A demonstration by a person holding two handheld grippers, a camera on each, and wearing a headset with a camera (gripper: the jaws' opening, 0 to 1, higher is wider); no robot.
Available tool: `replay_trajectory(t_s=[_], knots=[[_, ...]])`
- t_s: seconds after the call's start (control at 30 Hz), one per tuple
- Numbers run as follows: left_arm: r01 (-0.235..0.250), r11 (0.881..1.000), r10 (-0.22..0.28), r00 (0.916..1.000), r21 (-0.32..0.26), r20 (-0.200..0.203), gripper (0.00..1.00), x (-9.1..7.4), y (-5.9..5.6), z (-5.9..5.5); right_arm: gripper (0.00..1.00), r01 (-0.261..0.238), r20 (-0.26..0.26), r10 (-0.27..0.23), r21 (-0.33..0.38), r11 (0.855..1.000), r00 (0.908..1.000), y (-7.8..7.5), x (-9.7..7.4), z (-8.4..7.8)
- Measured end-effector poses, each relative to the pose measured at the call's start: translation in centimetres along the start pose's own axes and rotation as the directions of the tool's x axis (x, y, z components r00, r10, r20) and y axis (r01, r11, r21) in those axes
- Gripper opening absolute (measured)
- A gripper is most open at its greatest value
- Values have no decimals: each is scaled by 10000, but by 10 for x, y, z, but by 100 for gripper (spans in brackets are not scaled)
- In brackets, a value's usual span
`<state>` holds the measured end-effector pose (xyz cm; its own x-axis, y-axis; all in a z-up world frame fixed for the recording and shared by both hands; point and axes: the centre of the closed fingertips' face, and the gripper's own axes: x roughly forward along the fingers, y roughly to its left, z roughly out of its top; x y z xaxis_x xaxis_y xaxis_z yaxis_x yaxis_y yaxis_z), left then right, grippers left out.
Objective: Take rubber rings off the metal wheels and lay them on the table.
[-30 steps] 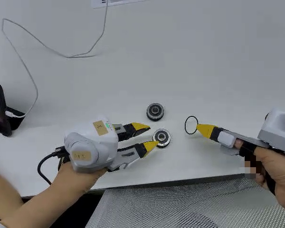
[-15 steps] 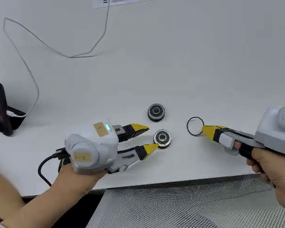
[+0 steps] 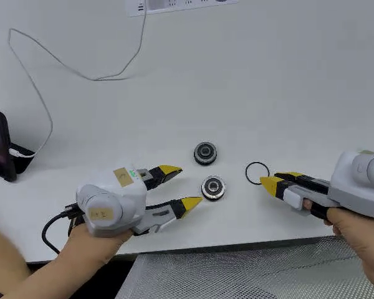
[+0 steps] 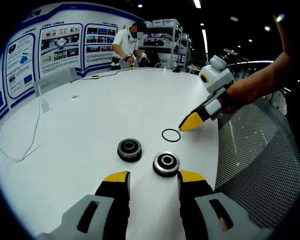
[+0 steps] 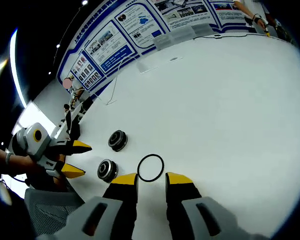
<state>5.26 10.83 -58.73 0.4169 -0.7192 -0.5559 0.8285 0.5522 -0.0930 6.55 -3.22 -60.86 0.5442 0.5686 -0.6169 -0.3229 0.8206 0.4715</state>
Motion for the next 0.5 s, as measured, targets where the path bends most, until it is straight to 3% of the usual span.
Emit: replay_trajectory(t_s=[0.2, 0.33, 0.5], knots=[[-235, 9996, 234, 9997, -136, -99, 43, -6, 4, -6, 27, -235, -19, 235, -455, 9987, 9997, 8, -2, -1], [-227, 9996, 225, 9997, -141, -106, 43, -8, 3, -7, 31, -872, -22, 875, -1102, 9901, 9962, 31, 0, -1], [-111, 9999, 111, 9999, -89, 11, 39, -5, -1, -2, 30, -1103, -318, 1065, -1644, 9802, 9938, 40, 7, -9]])
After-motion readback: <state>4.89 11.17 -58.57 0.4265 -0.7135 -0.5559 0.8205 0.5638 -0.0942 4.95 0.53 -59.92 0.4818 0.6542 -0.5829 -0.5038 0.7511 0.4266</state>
